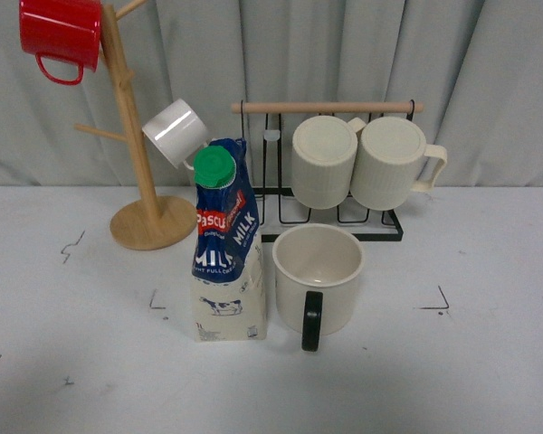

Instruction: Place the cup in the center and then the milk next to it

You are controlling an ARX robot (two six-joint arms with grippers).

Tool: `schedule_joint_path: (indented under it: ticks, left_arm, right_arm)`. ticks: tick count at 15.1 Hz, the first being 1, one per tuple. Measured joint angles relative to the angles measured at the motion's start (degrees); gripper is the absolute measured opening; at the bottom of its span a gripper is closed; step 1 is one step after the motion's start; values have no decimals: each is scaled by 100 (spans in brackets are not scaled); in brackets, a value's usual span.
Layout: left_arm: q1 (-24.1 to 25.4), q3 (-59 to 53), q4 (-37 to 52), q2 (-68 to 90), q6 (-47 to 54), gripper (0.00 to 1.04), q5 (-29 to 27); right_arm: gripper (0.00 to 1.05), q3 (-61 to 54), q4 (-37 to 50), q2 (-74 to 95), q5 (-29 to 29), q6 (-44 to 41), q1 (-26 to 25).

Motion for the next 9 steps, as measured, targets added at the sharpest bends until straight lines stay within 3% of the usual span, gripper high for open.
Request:
schedule_joint_path:
  ticks: [6, 7, 9]
  left_arm:
    - [0, 0, -2, 0, 0, 94, 2]
    - [0, 0, 0, 0, 2, 99, 2]
    - [0, 0, -2, 0, 0, 98, 2]
  right_arm:
    - [98, 0, -2, 0, 0, 0, 0]
    - [98, 0, -2, 0, 0, 0, 0]
    - [98, 0, 0, 0, 0, 0, 0]
